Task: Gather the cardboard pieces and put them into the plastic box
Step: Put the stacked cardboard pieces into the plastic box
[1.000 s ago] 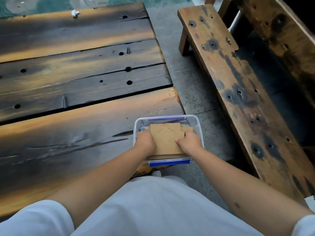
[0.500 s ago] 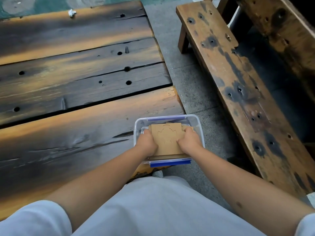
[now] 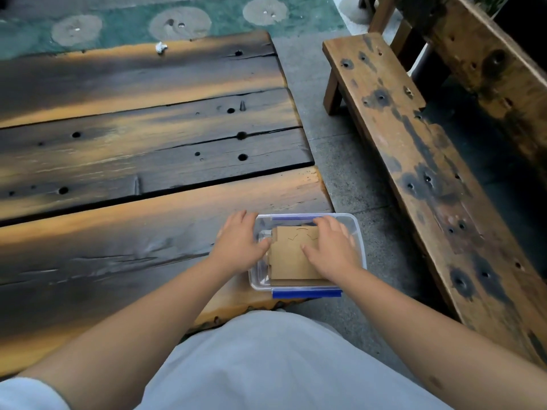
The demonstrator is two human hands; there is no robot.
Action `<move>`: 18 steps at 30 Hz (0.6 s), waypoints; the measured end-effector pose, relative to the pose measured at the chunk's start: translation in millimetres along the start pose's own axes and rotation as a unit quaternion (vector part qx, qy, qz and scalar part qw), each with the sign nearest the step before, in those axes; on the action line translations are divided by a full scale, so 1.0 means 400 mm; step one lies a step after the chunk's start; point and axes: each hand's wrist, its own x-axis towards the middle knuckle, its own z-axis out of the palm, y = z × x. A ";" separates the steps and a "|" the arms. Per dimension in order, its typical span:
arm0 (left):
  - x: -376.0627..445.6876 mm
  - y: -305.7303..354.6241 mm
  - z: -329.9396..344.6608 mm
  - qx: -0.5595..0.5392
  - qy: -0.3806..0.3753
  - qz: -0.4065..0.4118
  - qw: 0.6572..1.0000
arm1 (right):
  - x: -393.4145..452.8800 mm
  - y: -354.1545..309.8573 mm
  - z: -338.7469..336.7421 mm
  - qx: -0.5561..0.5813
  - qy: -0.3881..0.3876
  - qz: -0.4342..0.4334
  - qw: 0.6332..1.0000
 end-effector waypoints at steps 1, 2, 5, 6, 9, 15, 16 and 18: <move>-0.007 -0.014 -0.010 0.033 0.006 -0.002 0.999 | 0.000 -0.007 -0.003 -0.021 -0.006 -0.019 1.000; -0.014 -0.028 -0.019 0.065 0.008 -0.004 0.998 | 0.000 -0.014 -0.004 -0.041 -0.013 -0.037 0.998; -0.039 -0.071 -0.039 0.152 0.010 -0.003 0.988 | -0.004 -0.042 -0.007 -0.080 -0.022 -0.091 0.992; -0.046 -0.080 -0.044 0.177 0.012 0.000 0.984 | -0.006 -0.051 -0.008 -0.090 -0.027 -0.103 0.990; -0.074 -0.110 -0.063 0.224 0.022 0.006 0.974 | -0.012 -0.090 -0.005 -0.121 -0.039 -0.132 0.983; -0.137 -0.165 -0.111 0.235 0.035 -0.010 0.971 | -0.025 -0.190 0.014 -0.157 -0.057 -0.170 0.971; -0.147 -0.176 -0.118 0.235 0.035 -0.017 0.971 | -0.030 -0.206 0.018 -0.165 -0.058 -0.172 0.969; -0.163 -0.194 -0.132 0.234 0.038 -0.023 0.971 | -0.042 -0.231 0.025 -0.177 -0.059 -0.174 0.967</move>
